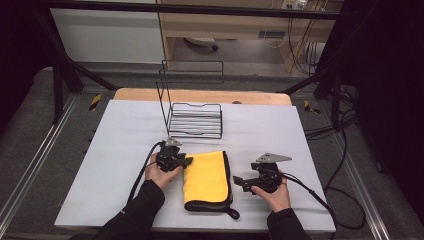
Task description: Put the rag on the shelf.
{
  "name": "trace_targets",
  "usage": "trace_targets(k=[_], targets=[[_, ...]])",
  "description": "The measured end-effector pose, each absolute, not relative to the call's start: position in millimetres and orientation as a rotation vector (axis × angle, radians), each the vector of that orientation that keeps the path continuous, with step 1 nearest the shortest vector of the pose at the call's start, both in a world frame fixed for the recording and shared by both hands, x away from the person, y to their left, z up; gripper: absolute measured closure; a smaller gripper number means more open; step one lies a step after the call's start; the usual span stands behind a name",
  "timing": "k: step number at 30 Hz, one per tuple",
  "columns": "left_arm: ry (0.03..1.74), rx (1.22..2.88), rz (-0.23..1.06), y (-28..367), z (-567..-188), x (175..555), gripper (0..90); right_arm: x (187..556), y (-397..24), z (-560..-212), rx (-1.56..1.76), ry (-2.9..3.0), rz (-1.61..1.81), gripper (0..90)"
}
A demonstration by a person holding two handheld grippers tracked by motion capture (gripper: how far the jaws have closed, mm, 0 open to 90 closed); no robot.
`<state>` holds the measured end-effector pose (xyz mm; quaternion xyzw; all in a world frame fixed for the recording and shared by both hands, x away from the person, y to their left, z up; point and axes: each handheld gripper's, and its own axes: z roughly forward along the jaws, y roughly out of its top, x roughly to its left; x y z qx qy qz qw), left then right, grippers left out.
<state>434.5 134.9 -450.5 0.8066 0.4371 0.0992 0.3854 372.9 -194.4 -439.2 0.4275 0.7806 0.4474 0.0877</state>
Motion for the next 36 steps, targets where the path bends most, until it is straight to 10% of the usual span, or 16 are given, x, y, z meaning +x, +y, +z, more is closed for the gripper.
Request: trace_targets(k=[12,36], targets=[[1.120,2.063,0.244,132,-448,432,76.6,392,-175,-428,1.280,2.279,1.310,3.0],[1.077,2.081,0.287,130,-450,430,75.7,440,-143,-450,1.357,2.361,1.182,50.5]])
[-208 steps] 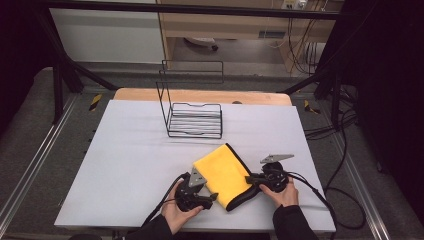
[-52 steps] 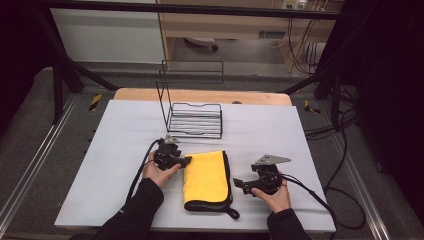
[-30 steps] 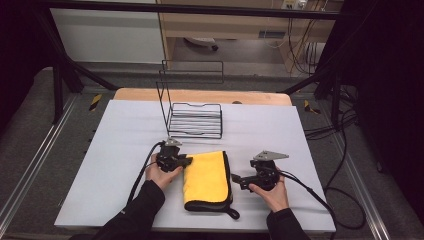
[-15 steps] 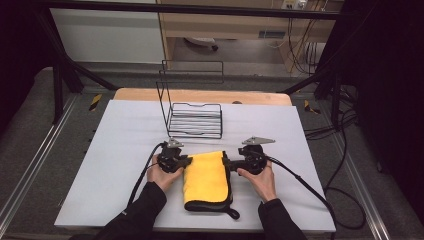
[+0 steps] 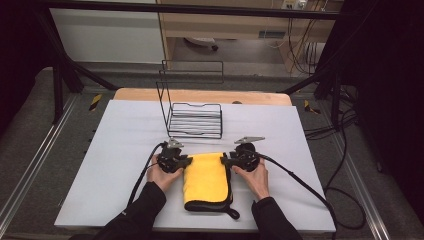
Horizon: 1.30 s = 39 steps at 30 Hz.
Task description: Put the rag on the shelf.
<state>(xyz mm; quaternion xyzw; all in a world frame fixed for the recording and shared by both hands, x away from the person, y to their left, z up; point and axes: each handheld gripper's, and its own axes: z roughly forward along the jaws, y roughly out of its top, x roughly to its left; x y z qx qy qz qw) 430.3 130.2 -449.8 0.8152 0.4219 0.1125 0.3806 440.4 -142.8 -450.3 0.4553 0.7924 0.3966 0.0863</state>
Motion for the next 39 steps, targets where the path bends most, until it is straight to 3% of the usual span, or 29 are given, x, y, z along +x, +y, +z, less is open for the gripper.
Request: trace_targets(k=[21,28,39], targets=[[1.071,2.071,0.253,134,-450,433,75.8,438,-141,-451,1.468,2.396,1.249,78.1],[1.083,2.040,0.206,139,-448,435,79.4,438,-142,-448,1.475,2.388,1.277,80.8],[1.017,1.971,0.261,141,-427,427,80.0,430,-148,-429,1.423,2.334,1.373,81.0]])
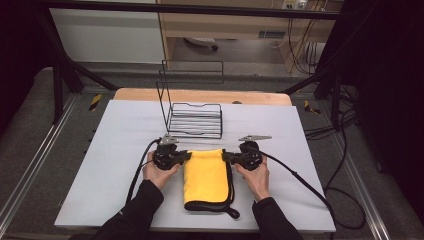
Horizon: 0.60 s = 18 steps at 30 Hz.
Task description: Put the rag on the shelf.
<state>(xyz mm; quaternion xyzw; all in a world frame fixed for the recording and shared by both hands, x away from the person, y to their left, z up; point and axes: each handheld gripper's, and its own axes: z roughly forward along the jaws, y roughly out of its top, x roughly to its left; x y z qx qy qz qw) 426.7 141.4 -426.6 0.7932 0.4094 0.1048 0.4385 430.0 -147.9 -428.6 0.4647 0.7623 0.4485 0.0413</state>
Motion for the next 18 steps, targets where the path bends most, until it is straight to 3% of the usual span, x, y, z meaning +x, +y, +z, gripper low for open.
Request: trace_targets(k=[18], targets=[[0.909,1.859,0.357,145,-390,412,80.2,415,-159,-396,1.301,2.183,1.574,81.1]])
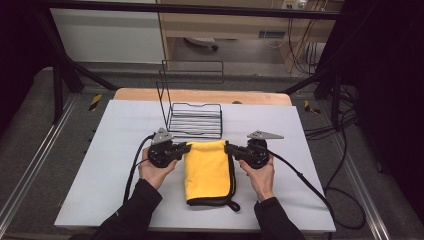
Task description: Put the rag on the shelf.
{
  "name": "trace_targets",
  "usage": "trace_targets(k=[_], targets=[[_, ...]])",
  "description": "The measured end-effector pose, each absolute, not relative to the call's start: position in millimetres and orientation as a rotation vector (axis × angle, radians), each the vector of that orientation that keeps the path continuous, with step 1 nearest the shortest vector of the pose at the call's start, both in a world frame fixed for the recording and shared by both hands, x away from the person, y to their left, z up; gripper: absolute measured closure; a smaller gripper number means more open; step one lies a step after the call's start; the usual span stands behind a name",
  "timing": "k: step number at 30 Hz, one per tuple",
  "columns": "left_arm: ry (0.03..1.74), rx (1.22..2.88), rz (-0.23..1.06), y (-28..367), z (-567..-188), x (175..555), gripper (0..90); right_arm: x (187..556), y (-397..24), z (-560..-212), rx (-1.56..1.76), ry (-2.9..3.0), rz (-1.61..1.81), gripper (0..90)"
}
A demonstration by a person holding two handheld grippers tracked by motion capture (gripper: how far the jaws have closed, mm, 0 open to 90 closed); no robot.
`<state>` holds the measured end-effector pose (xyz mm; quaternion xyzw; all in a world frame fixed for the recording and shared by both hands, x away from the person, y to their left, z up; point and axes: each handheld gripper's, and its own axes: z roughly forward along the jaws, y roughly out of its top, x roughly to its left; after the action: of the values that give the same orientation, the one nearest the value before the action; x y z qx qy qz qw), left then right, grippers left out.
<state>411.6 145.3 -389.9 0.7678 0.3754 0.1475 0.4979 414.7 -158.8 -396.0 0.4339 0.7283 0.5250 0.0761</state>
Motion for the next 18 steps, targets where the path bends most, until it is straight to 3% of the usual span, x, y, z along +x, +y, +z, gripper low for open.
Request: trace_targets(k=[18], targets=[[0.852,1.785,0.425,147,-368,401,80.2,402,-161,-369,1.186,2.093,1.660,81.2]])
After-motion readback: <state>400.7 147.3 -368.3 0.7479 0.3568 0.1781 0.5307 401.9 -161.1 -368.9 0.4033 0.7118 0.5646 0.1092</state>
